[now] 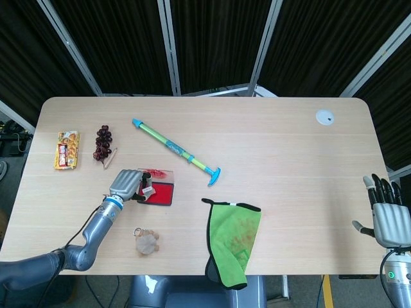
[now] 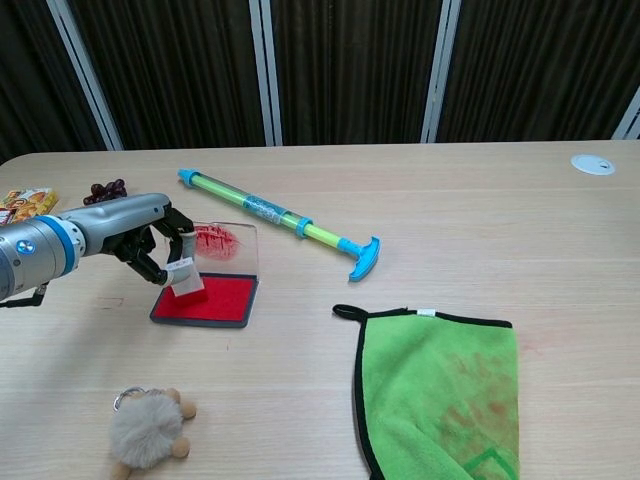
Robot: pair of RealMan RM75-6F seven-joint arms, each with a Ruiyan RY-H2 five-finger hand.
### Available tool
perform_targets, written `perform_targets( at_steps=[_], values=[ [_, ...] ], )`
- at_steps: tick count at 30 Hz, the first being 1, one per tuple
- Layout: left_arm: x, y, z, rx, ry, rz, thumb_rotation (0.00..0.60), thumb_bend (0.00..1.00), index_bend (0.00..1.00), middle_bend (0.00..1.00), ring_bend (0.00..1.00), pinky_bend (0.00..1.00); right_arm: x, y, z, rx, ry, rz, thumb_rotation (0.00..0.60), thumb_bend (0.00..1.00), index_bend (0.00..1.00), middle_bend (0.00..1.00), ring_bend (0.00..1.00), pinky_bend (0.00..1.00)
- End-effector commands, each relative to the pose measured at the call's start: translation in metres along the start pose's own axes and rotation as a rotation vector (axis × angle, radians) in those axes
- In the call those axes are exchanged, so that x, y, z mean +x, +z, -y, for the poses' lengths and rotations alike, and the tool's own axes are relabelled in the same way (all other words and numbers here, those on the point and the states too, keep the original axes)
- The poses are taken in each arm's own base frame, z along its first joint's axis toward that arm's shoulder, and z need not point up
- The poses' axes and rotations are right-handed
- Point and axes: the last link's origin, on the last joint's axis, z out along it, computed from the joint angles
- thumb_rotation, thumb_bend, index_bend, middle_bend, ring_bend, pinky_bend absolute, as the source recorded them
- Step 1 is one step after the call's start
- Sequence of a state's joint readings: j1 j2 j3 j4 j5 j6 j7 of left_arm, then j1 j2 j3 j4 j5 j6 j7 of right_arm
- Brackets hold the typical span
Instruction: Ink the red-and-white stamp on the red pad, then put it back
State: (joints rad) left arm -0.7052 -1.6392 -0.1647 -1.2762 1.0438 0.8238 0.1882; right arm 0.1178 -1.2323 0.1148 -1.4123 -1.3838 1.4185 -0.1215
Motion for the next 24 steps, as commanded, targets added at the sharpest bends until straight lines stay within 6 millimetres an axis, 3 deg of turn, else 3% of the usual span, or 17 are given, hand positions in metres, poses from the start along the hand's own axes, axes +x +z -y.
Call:
perform_targets(
  at_steps=[1, 10, 18, 24],
  values=[
    [0.011, -0.004, 0.0, -0.011, -0.012, -0.026, 0.6, 0.45, 0.6, 0.58, 0.93, 0.94, 0.0, 0.0, 0.0, 0.0, 0.001, 0.0, 0.6, 0.0, 0.0, 0.0, 0.0, 0.0],
    [0.041, -0.025, 0.021, 0.006, -0.011, -0.058, 0.6, 0.45, 0.6, 0.58, 0.93, 0.94, 0.001, -0.002, 0.003, 0.013, 0.002, -0.001, 0.6, 0.0, 0.0, 0.0, 0.0, 0.0],
    [0.034, -0.037, 0.061, 0.09, 0.012, -0.025, 0.6, 0.45, 0.6, 0.58, 0.93, 0.94, 0.002, -0.005, 0.006, 0.021, 0.003, -0.003, 0.6, 0.0, 0.0, 0.0, 0.0, 0.0],
    [0.029, -0.039, 0.077, 0.115, 0.02, -0.023, 0.6, 0.45, 0.6, 0.58, 0.93, 0.94, 0.002, -0.005, 0.007, 0.023, 0.003, -0.002, 0.6, 0.0, 0.0, 0.0, 0.0, 0.0]
  ],
)
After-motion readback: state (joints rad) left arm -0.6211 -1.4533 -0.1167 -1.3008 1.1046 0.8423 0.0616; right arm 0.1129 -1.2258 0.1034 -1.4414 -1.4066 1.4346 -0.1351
